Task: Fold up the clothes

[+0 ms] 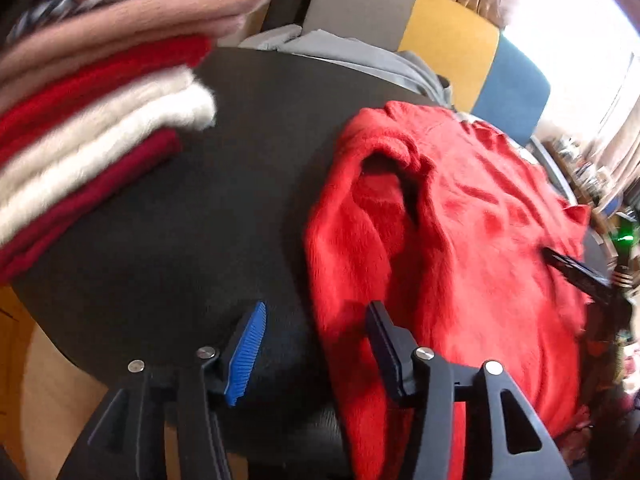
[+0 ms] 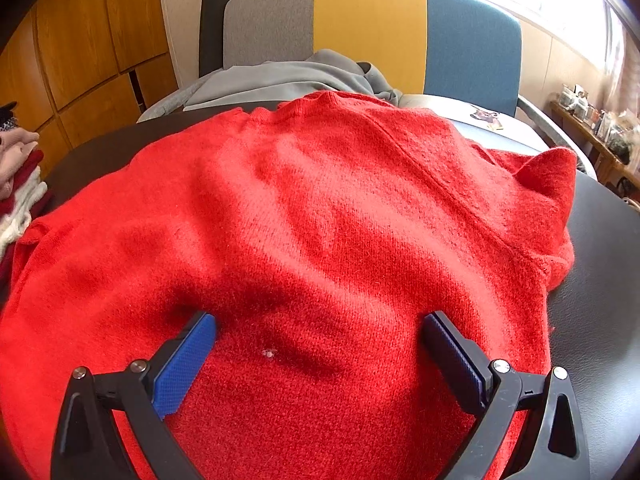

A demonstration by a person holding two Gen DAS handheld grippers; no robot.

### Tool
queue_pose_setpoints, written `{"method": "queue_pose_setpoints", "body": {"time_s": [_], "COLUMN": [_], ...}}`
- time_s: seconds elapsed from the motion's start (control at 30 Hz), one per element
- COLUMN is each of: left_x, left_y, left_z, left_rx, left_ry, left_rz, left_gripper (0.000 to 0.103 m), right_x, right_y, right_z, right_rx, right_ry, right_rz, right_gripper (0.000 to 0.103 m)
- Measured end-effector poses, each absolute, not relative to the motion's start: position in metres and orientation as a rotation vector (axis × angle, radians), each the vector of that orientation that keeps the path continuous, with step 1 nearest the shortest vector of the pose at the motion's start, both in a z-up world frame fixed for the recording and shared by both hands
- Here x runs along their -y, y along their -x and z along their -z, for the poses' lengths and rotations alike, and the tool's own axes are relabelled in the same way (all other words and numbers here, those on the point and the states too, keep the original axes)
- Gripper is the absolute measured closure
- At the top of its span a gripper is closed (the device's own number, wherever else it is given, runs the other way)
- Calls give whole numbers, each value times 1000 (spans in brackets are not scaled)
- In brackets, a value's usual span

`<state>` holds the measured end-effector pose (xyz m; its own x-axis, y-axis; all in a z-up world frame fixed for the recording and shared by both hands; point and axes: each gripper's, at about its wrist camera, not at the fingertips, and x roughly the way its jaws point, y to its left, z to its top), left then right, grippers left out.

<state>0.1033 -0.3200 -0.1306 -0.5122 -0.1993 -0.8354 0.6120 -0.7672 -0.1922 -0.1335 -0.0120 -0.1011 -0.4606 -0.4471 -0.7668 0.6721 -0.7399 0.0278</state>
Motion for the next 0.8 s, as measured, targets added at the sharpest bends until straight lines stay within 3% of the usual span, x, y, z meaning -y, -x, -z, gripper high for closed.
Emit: {"method": "queue_pose_setpoints", "body": {"time_s": [0.13,0.27,0.5,0.63,0.8], "left_x": [318,324,335,321,336], "left_y": [-90,-94,-85,-77,-103], "left_z": [129,124,73,51,74], "left_rx": [-624,-612,-367,29,-147], "left_ry": [-1168,-1170,-969,-954,-1087], "left_rz": [2243,2232,2239,2188,2197], "left_gripper": [56,96,97,94,84], "right_x": [11,10,9,11,11], "right_y": [134,134,134,132,131], "right_z": [101,101,101,101,101], "right_rx": [-351,-334,-307,-303,-296], "right_ry": [-1044,-1045,-1045,-1046,-1045], "right_rz": [2197,2191,2184,2186,2187], "right_gripper": [0,0,0,0,0]}}
